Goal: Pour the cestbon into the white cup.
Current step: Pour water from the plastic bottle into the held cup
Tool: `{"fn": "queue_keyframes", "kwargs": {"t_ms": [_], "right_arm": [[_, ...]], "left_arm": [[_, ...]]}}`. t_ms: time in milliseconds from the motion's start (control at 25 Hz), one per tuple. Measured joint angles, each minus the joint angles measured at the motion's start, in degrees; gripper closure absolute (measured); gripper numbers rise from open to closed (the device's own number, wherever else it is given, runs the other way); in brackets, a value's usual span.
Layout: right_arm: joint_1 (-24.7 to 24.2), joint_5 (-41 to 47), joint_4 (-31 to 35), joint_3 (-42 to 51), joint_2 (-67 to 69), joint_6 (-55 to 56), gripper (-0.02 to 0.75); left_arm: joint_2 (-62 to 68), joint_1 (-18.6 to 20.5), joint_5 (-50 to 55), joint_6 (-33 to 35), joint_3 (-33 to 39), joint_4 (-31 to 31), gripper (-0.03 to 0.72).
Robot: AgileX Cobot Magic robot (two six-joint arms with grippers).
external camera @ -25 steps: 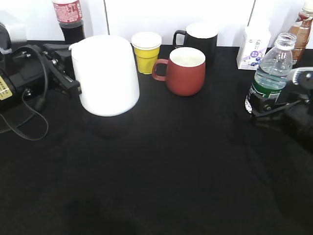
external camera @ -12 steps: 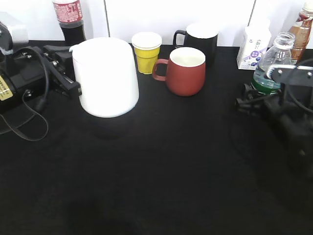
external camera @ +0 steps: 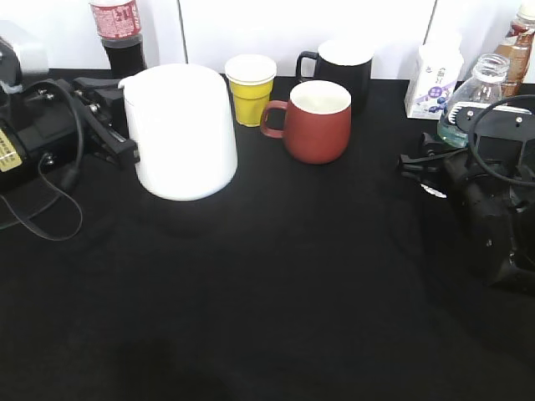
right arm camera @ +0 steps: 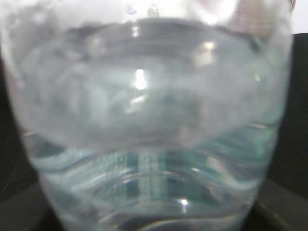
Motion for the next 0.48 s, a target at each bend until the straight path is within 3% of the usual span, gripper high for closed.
{"fn": "queue_keyframes", "kwargs": {"t_ms": [120, 200, 320, 480], "right_arm": [[0.0, -0.19, -1.11, 0.0, 0.11, 0.0, 0.251], [0.0, 1.33, -5.43, 0.06, -1.48, -2.58, 0.254], [0.0, 4.07, -15.0, 0.09, -9.04, -9.43, 0.254], [0.0, 11.03, -22.83, 0.09, -20.14, -19.41, 0.254]], "left_arm": [[0.0, 0.0, 0.0, 0.0, 0.0, 1.27, 0.643], [0.0, -0.62, 0.06, 0.0, 0.0, 3.73, 0.643], [0.0, -4.92, 0.34, 0.0, 0.0, 4.16, 0.643], [1.48, -11.0, 0.68, -0.02, -3.35, 4.5, 0.643]]}}
